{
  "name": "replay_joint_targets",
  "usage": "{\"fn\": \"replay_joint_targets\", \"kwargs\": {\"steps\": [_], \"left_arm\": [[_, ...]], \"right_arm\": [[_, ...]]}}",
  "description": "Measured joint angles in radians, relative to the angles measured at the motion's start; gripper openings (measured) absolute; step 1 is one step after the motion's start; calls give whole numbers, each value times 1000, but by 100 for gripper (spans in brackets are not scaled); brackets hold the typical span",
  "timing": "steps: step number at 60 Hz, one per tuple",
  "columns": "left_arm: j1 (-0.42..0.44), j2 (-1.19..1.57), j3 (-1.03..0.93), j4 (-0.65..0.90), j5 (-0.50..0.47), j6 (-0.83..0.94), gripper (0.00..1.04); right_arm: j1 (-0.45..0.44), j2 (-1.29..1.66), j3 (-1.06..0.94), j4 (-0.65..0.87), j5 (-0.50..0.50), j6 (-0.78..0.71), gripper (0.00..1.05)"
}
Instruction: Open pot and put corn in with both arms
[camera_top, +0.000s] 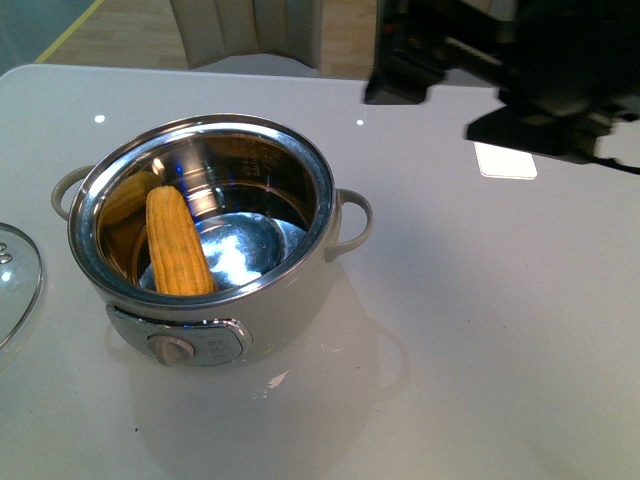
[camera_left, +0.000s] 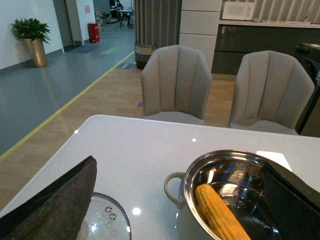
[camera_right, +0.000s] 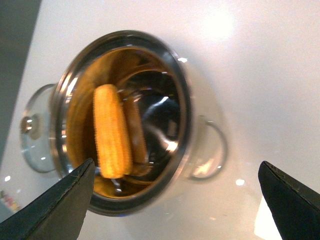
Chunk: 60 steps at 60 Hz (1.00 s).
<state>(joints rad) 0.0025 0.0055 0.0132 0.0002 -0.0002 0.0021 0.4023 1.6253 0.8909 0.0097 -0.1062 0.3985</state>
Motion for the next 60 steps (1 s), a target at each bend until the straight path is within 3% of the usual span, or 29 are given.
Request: {"fn": "replay_joint_targets", "kwargs": {"steps": [17,43,52,56,60], "left_arm": [[0,0,0,0,0,0,98],[0,0,0,0,0,0,98],[0,0,0,0,0,0,98],[0,0,0,0,0,0,98],[0,0,0,0,0,0,98]], "right_arm": [[-142,-488,-272,-148,122,-166,96],[-183,-990,-377,-431,294,-184,96],[-145,-1102,-416,-510,377,-151,96],[-136,-1142,-452,-448,373,-165,93],[-156,-1235,-586,-163,336,-261,81]]}}
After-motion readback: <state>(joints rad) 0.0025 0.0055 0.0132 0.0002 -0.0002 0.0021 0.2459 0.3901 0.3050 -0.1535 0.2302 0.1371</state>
